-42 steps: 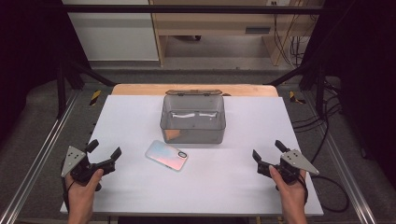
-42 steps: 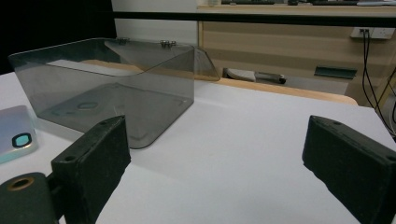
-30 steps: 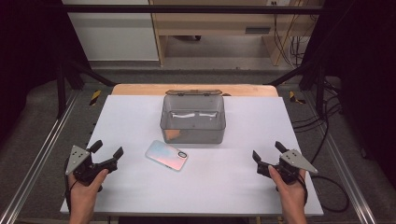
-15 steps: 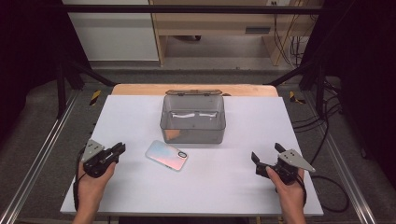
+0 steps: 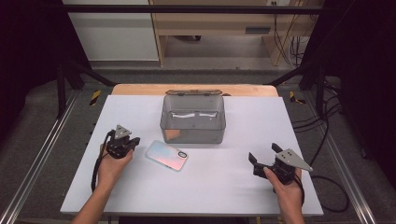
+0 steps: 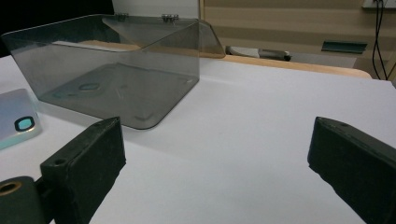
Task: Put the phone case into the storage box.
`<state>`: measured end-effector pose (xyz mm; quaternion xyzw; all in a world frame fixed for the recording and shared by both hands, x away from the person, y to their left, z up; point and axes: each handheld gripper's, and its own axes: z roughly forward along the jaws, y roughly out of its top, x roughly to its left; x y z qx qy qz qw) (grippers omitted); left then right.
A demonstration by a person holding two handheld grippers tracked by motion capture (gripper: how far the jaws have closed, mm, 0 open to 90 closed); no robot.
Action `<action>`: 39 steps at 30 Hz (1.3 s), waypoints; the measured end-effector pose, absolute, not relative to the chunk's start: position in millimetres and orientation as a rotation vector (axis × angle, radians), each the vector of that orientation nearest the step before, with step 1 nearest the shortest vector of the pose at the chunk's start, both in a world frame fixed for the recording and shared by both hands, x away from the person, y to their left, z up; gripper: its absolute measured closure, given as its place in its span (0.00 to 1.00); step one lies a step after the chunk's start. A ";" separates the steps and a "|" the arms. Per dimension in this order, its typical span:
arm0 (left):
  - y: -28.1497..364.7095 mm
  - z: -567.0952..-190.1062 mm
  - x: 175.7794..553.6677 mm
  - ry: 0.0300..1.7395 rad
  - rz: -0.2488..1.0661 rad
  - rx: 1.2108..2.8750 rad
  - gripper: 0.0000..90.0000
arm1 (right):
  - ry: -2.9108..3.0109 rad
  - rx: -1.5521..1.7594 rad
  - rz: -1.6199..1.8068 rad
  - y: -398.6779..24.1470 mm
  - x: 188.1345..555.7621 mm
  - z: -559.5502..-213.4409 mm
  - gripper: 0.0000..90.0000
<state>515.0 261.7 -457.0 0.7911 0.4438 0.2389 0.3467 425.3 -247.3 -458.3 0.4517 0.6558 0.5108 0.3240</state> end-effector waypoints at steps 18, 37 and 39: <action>238.9 -473.0 529.8 1.120 0.566 2.184 1.00 | 1.737 1.191 1.350 -244.1 423.9 -456.9 0.05; 185.9 -476.3 504.4 0.954 0.487 2.211 1.00 | 1.868 1.147 1.357 -225.3 419.8 -450.9 0.06; 168.3 -476.9 497.6 0.915 0.472 2.219 1.00 | 1.895 1.135 1.362 -219.9 419.2 -450.1 0.07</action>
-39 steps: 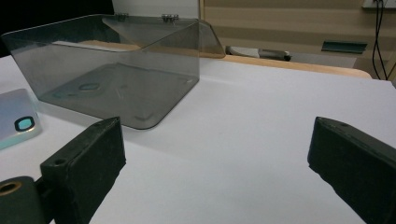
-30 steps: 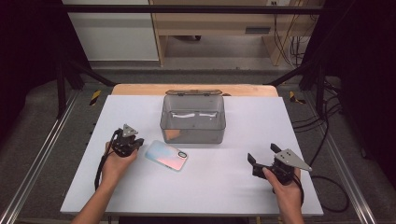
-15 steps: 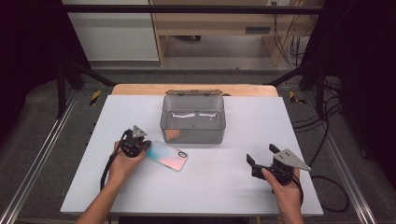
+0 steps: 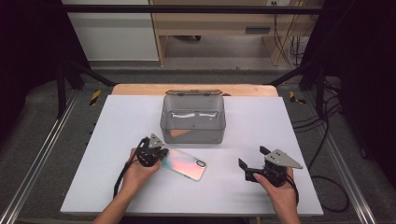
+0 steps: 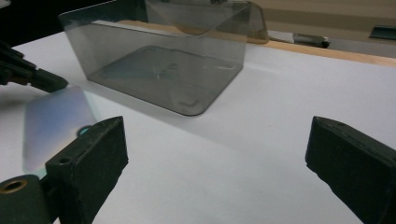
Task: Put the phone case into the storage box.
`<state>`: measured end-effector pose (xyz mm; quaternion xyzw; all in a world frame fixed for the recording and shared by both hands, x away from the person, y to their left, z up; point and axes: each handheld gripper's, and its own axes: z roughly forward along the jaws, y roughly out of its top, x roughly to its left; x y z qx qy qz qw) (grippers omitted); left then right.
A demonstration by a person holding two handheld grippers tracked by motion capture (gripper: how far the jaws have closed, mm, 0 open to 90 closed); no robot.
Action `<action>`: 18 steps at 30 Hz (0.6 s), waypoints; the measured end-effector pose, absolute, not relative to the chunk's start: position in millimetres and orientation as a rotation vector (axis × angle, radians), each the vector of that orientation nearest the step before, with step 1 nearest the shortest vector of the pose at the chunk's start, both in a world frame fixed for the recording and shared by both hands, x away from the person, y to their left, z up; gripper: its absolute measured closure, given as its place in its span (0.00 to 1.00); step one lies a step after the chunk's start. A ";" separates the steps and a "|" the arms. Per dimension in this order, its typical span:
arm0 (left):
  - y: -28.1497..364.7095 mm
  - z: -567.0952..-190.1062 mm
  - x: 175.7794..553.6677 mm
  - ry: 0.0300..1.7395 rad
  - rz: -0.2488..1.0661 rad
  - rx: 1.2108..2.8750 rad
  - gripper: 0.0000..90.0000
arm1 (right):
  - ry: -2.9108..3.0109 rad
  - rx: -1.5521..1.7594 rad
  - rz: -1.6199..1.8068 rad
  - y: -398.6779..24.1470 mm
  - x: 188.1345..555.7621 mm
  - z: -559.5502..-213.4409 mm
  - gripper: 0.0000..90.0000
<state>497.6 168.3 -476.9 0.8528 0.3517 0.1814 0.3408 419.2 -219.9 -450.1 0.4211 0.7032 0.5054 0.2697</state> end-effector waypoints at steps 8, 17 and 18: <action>135.3 -478.3 489.1 0.851 0.447 2.224 1.00 | 1.973 1.088 1.364 -205.7 416.1 -449.4 0.07; 144.9 -468.2 476.1 0.864 0.518 2.068 1.00 | 2.113 1.024 1.355 -184.6 413.1 -452.4 0.06; 153.4 -464.7 472.0 0.873 0.537 2.031 1.00 | 2.135 1.016 1.352 -181.6 412.9 -453.1 0.06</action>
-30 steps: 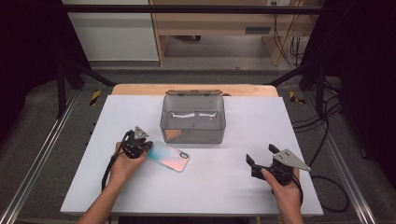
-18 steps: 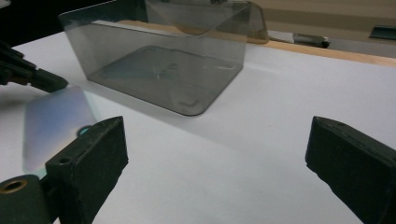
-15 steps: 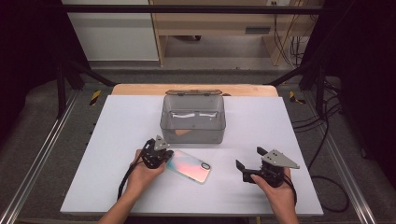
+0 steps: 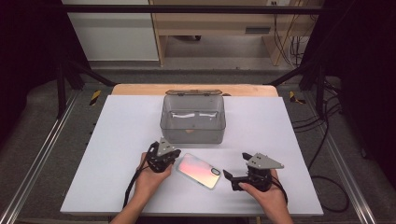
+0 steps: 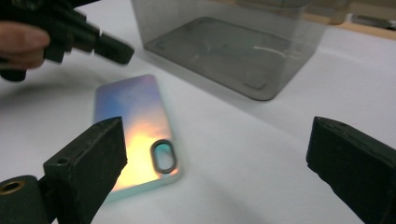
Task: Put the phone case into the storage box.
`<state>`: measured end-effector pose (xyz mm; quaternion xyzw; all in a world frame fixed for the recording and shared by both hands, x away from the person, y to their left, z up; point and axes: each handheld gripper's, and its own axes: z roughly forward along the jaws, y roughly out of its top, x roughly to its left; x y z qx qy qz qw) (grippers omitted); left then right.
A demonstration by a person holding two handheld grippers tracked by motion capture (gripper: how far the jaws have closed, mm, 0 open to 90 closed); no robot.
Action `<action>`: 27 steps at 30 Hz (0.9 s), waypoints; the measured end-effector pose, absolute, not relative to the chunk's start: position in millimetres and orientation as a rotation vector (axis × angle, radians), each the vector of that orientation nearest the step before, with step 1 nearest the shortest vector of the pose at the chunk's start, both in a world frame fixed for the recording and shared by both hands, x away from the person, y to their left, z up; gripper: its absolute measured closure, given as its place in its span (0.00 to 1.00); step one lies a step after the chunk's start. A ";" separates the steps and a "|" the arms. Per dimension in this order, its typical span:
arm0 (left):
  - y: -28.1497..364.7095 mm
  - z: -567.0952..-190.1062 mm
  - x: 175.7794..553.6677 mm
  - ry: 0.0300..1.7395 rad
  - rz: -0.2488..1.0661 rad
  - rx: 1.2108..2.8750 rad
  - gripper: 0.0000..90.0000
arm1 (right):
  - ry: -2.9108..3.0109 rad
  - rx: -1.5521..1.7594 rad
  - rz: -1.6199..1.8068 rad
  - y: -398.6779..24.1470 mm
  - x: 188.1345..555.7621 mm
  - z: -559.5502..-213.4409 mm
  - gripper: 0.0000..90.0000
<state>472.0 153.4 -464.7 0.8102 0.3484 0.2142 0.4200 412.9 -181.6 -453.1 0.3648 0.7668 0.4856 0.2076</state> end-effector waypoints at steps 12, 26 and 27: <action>232.0 -442.7 430.0 0.953 0.653 1.807 0.28 | 2.413 0.937 1.191 -137.4 416.7 -469.4 0.07; 266.3 -445.8 419.4 1.002 0.693 1.611 0.06 | 2.548 0.890 1.093 -116.0 427.0 -480.9 0.08; 266.1 -446.0 419.2 1.002 0.699 1.612 0.06 | 2.554 0.886 1.087 -114.9 428.0 -481.7 0.09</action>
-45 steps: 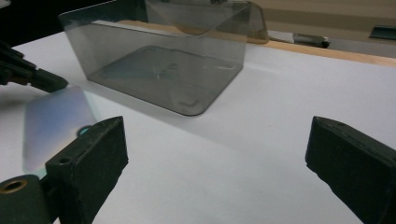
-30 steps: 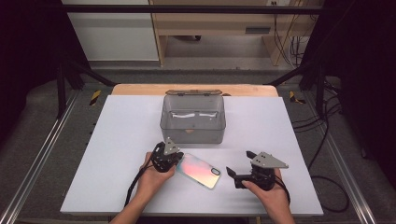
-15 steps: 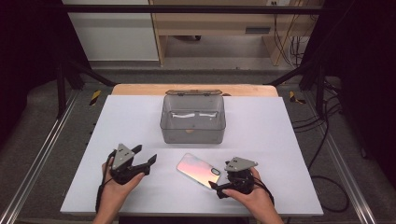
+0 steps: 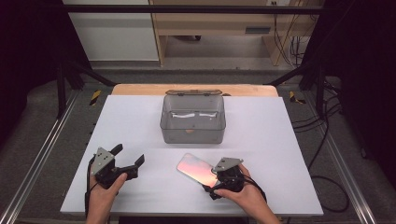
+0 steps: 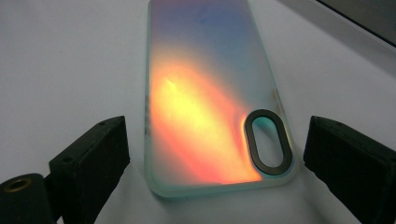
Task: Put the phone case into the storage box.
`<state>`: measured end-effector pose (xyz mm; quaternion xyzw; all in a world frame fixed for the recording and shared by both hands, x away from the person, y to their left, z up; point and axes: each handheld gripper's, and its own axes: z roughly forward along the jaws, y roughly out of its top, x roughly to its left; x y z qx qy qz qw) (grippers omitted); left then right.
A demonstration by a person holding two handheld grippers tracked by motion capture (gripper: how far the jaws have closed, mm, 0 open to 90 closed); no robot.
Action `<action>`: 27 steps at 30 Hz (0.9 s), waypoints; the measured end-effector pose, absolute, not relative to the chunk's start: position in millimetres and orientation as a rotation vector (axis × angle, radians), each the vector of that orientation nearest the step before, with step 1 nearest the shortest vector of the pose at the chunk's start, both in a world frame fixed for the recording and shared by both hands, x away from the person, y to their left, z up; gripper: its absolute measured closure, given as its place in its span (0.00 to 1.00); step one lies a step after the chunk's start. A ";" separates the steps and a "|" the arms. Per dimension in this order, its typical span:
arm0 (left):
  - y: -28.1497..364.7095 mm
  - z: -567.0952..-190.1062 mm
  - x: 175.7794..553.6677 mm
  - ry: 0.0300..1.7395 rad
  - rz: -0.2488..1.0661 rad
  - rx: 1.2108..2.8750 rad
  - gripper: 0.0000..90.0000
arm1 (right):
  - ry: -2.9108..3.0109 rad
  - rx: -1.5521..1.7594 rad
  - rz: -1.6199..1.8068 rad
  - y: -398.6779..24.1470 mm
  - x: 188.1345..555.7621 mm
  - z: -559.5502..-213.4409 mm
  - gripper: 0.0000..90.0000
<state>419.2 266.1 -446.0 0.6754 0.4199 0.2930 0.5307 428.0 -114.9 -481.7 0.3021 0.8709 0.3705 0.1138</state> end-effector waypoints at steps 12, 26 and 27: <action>260.2 -446.0 417.2 0.997 0.676 1.611 0.07 | 2.562 0.847 1.064 -110.7 431.0 -487.2 0.18; 260.1 -437.3 413.8 1.011 0.659 1.568 0.07 | 2.497 0.825 1.045 -107.8 422.1 -476.6 0.20; 259.7 -436.0 413.1 1.011 0.662 1.563 0.07 | 2.493 0.822 1.061 -107.2 420.9 -475.3 0.20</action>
